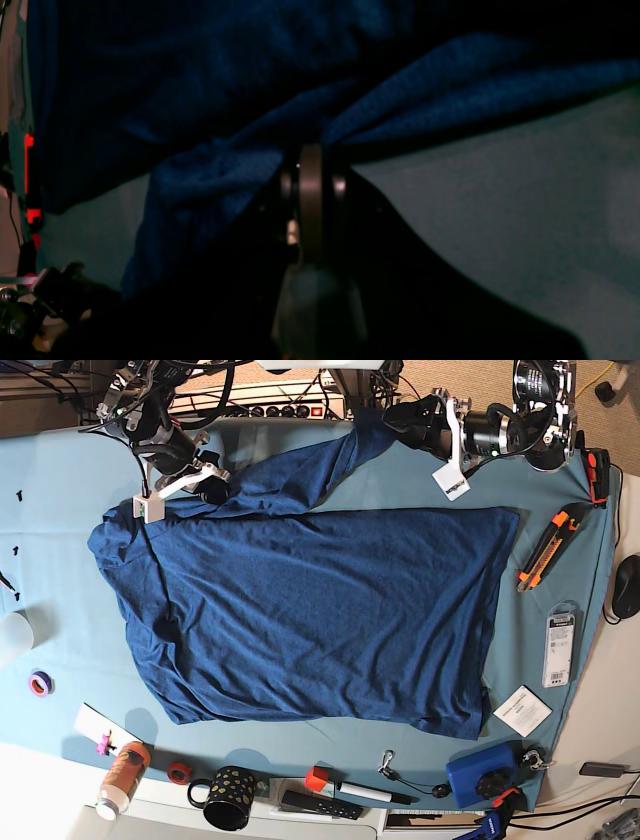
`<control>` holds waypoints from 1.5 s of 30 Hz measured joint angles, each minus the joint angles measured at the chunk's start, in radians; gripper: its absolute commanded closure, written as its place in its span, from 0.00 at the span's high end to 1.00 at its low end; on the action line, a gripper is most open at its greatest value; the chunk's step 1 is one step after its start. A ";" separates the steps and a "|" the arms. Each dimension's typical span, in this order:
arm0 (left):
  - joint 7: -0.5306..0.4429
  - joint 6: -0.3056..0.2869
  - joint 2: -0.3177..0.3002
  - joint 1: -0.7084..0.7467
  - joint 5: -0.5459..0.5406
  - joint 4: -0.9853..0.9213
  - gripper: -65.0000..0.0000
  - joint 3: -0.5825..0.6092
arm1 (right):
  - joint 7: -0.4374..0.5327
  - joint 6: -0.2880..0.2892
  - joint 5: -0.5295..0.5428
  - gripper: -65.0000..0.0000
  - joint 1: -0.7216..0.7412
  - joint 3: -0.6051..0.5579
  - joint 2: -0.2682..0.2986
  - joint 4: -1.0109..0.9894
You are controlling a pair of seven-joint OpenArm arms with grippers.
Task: Layout the t-shirt on the table in an organized manner, then fold the t-shirt properly
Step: 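Move the left gripper to the folded-over sleeve and grasp its edge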
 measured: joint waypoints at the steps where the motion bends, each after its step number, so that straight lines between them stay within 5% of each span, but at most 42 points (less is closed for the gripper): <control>1: 0.000 0.000 0.000 0.000 0.000 0.000 0.48 0.000 | 0.000 0.000 0.000 0.00 0.000 0.000 0.000 0.000; 8: -0.067 0.003 0.000 -0.026 0.027 0.000 0.48 -0.002 | 0.000 0.000 0.000 0.00 0.000 0.000 0.000 0.000; 37: -0.062 0.003 0.000 -0.037 0.058 0.003 0.47 -0.008 | -0.001 0.011 0.000 0.00 0.000 0.000 0.000 0.000; 45: 0.010 -0.006 -0.004 -0.043 0.086 0.005 0.45 0.171 | -0.005 0.011 0.004 0.00 0.000 0.000 0.000 0.000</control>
